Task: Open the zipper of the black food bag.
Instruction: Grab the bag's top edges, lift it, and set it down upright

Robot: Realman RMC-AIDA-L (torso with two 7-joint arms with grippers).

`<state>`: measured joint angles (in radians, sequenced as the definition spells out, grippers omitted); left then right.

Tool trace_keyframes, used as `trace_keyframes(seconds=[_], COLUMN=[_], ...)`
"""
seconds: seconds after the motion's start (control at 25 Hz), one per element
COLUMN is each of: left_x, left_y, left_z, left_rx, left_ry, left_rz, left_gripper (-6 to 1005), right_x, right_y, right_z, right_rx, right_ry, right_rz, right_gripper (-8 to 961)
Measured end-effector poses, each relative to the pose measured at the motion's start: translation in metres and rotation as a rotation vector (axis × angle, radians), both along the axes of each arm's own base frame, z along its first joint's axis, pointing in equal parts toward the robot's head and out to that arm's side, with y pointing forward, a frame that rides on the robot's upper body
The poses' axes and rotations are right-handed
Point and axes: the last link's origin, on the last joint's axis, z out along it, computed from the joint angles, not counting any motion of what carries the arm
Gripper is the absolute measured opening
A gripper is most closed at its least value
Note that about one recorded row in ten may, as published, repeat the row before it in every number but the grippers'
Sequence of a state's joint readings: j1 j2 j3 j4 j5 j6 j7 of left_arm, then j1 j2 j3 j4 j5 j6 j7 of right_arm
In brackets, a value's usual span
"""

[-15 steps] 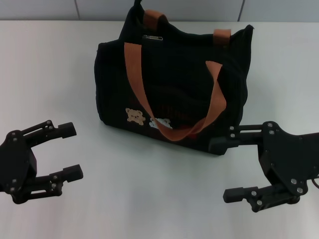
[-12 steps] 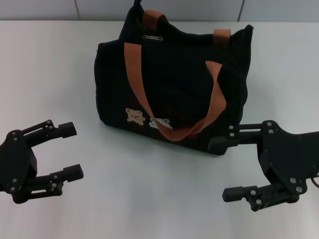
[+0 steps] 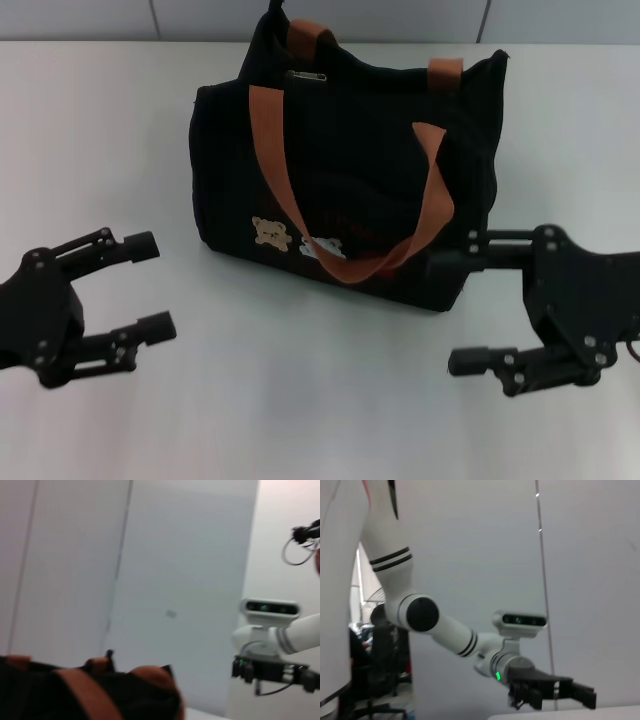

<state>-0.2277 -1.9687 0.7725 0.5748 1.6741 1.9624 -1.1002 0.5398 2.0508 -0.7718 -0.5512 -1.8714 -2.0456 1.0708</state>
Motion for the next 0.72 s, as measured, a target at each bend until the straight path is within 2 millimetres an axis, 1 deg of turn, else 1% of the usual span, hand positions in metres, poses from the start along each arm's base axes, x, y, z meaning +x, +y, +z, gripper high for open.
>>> trace_keyframes(seconds=[0.08, 0.12, 0.2, 0.24, 0.28, 0.32, 0.4, 0.48, 0.52, 0.64, 0.68, 0.72], left_x=[-0.004, -0.004, -0.005, -0.005, -0.006, -0.006, -0.007, -0.007, -0.007, -0.004, -0.004, -0.004], left_y=[0.01, 0.01, 0.02, 0.026, 0.036, 0.036, 0.047, 0.066, 0.066, 0.085, 0.093, 0.093], left_z=[-0.007, -0.007, -0.014, -0.018, -0.026, -0.026, -0.032, -0.04, -0.04, -0.05, -0.056, -0.056], left_rx=[0.037, 0.037, 0.063, 0.074, 0.093, 0.093, 0.121, 0.167, 0.167, 0.191, 0.193, 0.193], left_ry=[0.026, 0.026, 0.045, 0.055, 0.075, 0.075, 0.102, 0.148, 0.148, 0.206, 0.242, 0.242], left_rz=[0.052, 0.052, 0.094, 0.117, 0.153, 0.153, 0.191, 0.24, 0.24, 0.268, 0.279, 0.279], left_gripper=[804, 802, 797, 794, 792, 790, 785, 780, 777, 770, 767, 765], right_x=[0.004, 0.004, 0.007, 0.009, 0.014, 0.014, 0.019, 0.026, 0.028, 0.03, 0.032, 0.032], right_y=[0.001, 0.001, 0.002, 0.002, 0.001, 0.001, -0.001, -0.004, -0.005, -0.007, -0.009, -0.009], right_z=[0.001, 0.001, 0.002, 0.003, 0.005, 0.005, 0.007, 0.009, 0.009, 0.01, 0.01, 0.01], right_rx=[0.022, 0.022, 0.036, 0.043, 0.061, 0.061, 0.078, 0.096, 0.098, 0.1, 0.101, 0.101], right_ry=[0.002, 0.002, 0.0, -0.001, 0.0, 0.0, 0.002, 0.005, 0.005, 0.006, 0.006, 0.006], right_rz=[-0.028, -0.028, -0.049, -0.059, -0.085, -0.085, -0.112, -0.143, -0.151, -0.161, -0.169, -0.169], right_gripper=[752, 752, 751, 751, 751, 751, 751, 751, 751, 751, 751, 750])
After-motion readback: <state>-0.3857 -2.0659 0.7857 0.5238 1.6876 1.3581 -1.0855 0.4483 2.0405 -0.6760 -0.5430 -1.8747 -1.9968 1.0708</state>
